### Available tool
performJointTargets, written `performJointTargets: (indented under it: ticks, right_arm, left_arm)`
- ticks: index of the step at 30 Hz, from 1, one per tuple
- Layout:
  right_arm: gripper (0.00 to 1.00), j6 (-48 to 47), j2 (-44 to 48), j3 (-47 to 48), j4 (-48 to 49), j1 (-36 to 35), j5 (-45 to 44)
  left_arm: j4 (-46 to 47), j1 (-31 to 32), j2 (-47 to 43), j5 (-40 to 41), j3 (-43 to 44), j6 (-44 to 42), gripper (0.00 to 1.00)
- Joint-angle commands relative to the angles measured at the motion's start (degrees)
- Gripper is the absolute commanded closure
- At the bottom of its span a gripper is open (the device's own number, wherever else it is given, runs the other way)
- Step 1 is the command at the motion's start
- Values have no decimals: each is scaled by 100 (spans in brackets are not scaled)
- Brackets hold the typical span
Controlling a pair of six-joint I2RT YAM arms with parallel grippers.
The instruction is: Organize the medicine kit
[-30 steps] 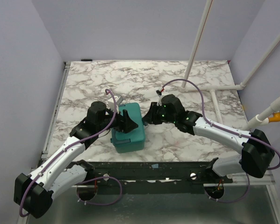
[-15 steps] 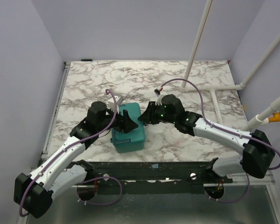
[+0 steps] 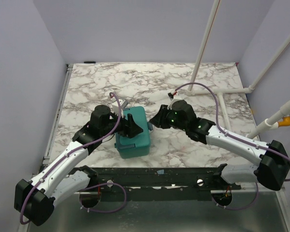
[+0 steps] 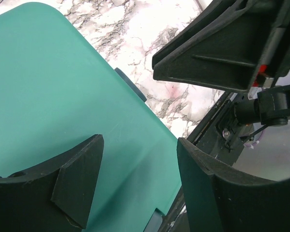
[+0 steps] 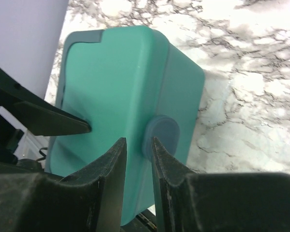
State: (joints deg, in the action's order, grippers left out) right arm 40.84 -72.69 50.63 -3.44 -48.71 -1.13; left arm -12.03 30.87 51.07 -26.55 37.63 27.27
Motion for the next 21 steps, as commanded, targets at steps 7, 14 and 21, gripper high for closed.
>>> performJointTargets:
  ticks: [7,14,21]
  right_arm:
    - [70,263,-67,-330,34,-42,-345]
    - [71,293,-149,-386,191,-45,-249]
    - [74,315,-271,-401,294,-44,-157]
  left_arm:
    - [-863,50,120,167,-113,-64,35]
    - [-871,58,168,181,-100,-64,36]
    - [-883,68,187,193,-97,-72,36]
